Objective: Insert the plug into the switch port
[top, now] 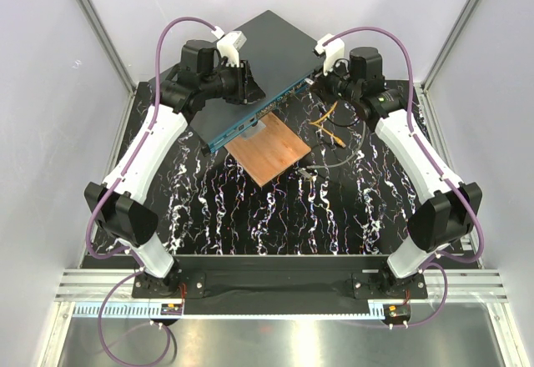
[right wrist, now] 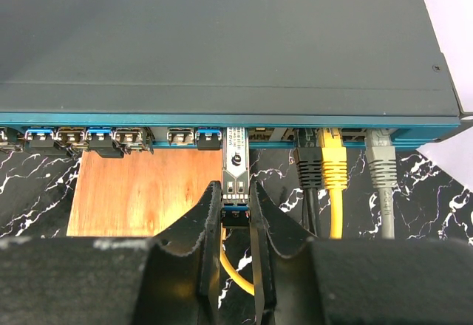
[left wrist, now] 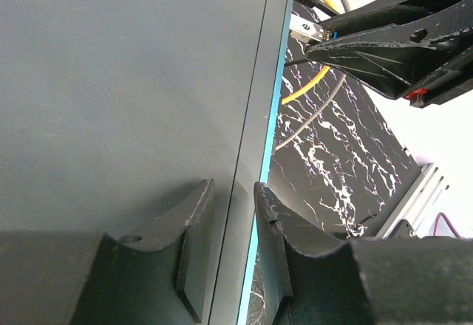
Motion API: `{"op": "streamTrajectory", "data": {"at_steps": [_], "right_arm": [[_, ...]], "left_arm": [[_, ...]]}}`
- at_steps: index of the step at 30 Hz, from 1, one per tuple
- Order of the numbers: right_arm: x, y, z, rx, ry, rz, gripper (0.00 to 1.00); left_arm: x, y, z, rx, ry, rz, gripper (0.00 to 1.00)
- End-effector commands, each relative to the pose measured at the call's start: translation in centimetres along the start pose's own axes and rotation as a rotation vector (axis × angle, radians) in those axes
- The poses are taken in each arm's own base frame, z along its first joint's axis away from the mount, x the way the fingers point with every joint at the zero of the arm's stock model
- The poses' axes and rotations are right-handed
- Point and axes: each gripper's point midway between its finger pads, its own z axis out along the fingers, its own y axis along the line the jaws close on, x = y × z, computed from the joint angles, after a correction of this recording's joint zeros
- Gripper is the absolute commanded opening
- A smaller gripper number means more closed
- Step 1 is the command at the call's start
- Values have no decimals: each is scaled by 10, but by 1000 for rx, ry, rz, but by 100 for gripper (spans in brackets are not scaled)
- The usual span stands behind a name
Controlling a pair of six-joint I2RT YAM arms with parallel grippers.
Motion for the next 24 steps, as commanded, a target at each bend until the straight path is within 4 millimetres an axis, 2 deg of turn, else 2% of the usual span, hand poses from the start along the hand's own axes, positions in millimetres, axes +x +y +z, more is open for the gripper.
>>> {"op": "streamTrajectory", "data": {"at_steps": [1, 5, 15, 22, 23, 24], "right_arm": [[-42, 2, -5, 0, -150, -48, 0], [-30, 3, 7, -10, -142, -44, 0], [-41, 6, 14, -40, -194, -38, 0], [-27, 11, 25, -71, -176, -37, 0], [-28, 11, 24, -70, -176, -42, 1], [-25, 11, 24, -73, -165, -43, 7]], "left_arm": [[-16, -11, -11, 35, -56, 26, 33], [-16, -11, -11, 35, -56, 26, 33], [-16, -9, -11, 32, -57, 22, 34], [-18, -9, -11, 31, -62, 23, 34], [-18, -9, -11, 31, -63, 24, 34], [-18, -9, -12, 31, -64, 27, 34]]}}
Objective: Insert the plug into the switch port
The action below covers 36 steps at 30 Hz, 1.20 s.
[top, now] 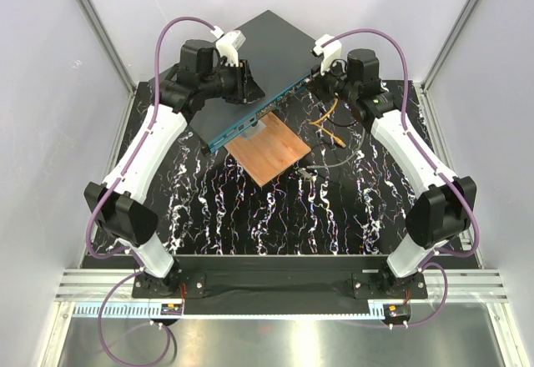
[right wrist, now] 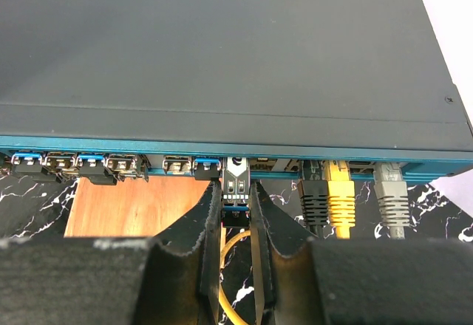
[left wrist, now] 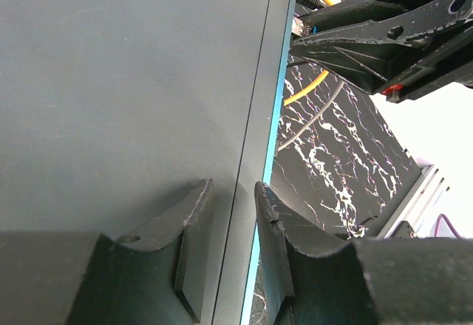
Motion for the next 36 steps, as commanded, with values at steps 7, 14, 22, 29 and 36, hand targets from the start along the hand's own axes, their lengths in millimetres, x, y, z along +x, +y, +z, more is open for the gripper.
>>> {"op": "streamTrajectory", "data": {"at_steps": [7, 14, 22, 29, 36], "right_arm": [[-19, 4, -5, -5, -55, -58, 32], [-15, -2, -18, 14, -22, -59, 52], [-8, -16, -35, 28, 42, -37, 67], [2, -8, -54, -21, 123, 19, 66], [-3, -9, -54, -21, 164, 119, 35]], "left_arm": [[-17, -10, -11, 32, -60, 25, 35], [-18, -11, -12, 36, -62, 23, 35], [-18, -12, -12, 39, -62, 23, 35], [-19, -13, -11, 42, -67, 21, 36], [-20, -13, -11, 46, -74, 21, 36]]}}
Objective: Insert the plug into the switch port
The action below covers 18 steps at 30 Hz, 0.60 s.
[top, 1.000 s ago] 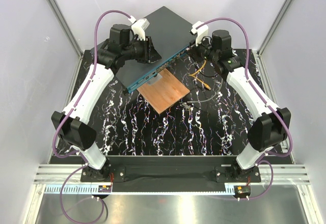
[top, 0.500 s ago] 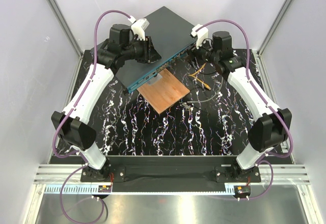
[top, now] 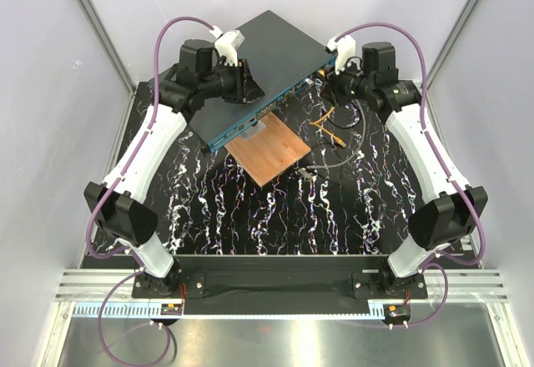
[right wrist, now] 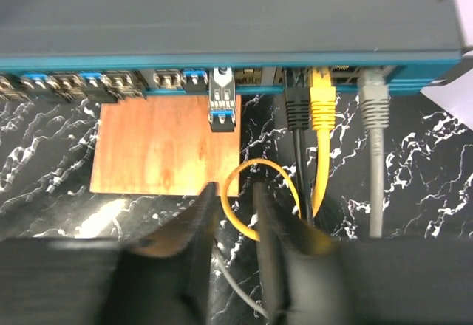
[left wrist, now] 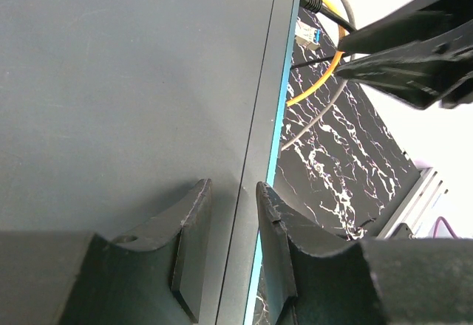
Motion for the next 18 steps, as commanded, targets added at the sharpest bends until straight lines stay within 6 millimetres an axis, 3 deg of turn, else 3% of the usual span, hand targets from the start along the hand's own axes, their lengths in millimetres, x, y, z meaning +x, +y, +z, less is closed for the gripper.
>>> {"op": "streamTrajectory", "data": {"at_steps": [1, 4, 18], "right_arm": [[-20, 3, -11, -13, -18, 51, 29], [-19, 3, -4, -31, 9, 70, 26], [-24, 2, 12, -54, 30, 99, 30]], "left_arm": [[-18, -14, -10, 49, -66, 28, 36], [-17, -14, -9, 50, -64, 25, 36], [-19, -14, -10, 53, -71, 32, 36]]}}
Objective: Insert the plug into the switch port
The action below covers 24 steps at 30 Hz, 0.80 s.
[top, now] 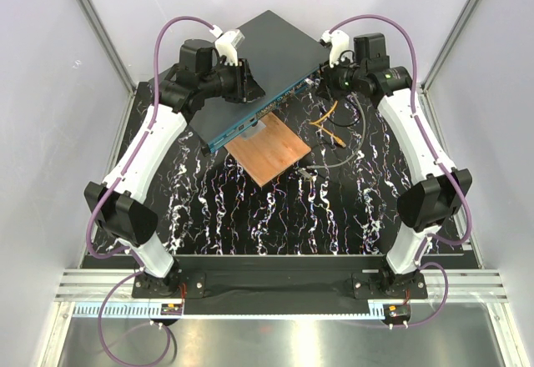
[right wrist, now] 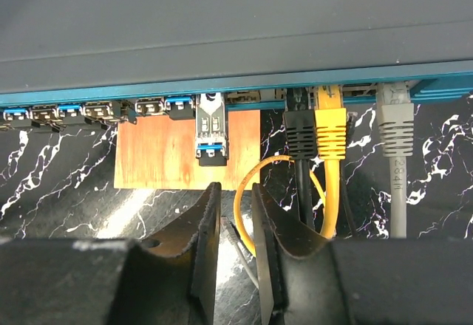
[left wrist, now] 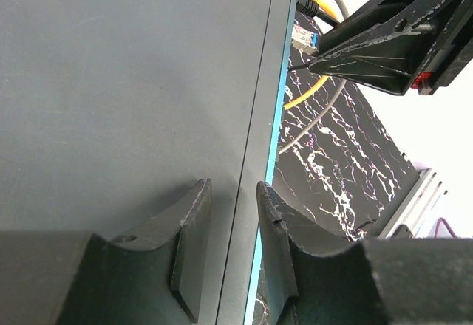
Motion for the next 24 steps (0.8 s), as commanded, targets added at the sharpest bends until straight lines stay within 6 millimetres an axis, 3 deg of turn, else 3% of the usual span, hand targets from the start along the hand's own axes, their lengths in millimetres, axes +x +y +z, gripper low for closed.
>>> {"op": "streamTrajectory", "data": {"at_steps": [1, 24], "right_arm": [[-24, 6, -11, -14, -66, -12, 30], [-55, 12, 17, -28, -129, -21, 31]], "left_arm": [[-17, -13, -10, 44, -61, 26, 36], [-13, -11, -8, 47, -60, 21, 36]]}}
